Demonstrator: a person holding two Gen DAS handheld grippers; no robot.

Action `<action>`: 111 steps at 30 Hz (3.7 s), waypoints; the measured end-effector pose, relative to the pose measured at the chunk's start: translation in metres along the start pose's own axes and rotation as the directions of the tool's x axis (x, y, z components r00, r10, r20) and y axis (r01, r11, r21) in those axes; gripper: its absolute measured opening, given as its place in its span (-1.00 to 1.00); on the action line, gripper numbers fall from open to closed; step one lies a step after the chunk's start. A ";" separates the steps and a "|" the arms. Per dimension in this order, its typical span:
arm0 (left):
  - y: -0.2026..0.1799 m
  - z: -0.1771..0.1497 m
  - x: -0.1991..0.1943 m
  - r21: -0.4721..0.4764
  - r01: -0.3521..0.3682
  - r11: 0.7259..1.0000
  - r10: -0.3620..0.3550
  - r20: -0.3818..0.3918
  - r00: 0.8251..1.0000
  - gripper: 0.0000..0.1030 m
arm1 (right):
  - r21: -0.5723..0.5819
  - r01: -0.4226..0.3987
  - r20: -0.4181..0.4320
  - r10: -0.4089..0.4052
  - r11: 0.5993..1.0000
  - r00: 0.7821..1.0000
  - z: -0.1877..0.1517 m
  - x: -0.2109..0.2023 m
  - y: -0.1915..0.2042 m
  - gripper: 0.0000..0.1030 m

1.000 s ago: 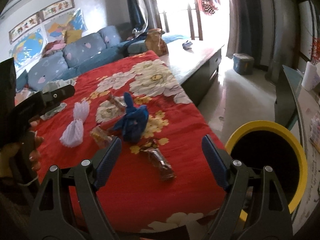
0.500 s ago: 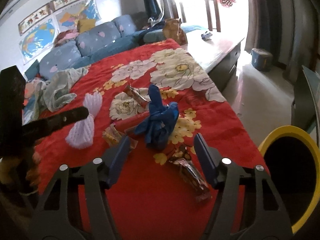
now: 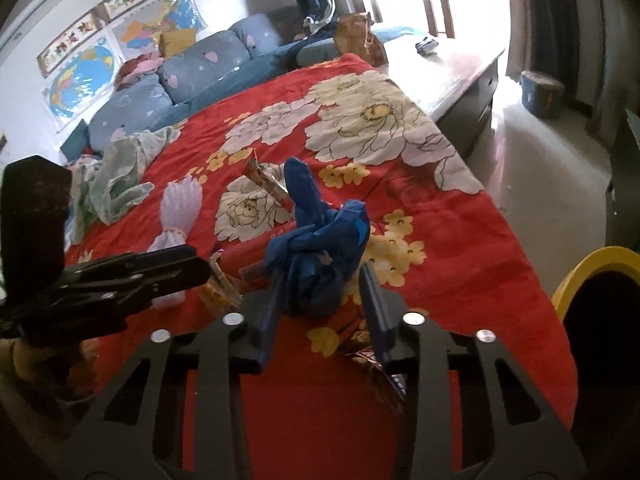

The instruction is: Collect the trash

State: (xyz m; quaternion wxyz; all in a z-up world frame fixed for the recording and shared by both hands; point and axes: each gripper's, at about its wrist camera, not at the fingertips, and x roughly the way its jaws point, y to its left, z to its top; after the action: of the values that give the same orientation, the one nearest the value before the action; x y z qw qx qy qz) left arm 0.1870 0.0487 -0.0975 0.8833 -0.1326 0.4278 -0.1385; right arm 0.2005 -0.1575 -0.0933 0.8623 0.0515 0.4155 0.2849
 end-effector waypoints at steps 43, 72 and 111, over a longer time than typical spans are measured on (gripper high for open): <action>-0.051 -0.028 -0.010 0.222 -0.046 0.974 0.066 -0.083 0.994 -0.26 | 0.009 0.001 0.175 -0.002 1.000 0.985 0.011 -0.077 -0.009 -0.97; -0.112 -0.062 0.010 0.293 0.082 0.952 -0.042 -0.141 0.989 -0.73 | 0.081 0.062 0.264 -0.081 0.995 0.961 0.013 -0.115 -0.041 -0.97; -0.259 -0.025 0.017 0.503 0.223 0.835 -0.208 -0.086 0.974 -0.73 | 0.355 0.210 0.286 -0.320 0.911 0.903 -0.029 -0.192 -0.168 -0.97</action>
State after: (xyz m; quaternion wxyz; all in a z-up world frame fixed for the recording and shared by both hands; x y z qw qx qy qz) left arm 0.1427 -0.2001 -0.0332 0.8596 0.0601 0.3703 -0.3469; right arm 0.1596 -0.4042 -0.0355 0.9320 0.1792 0.3047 0.0802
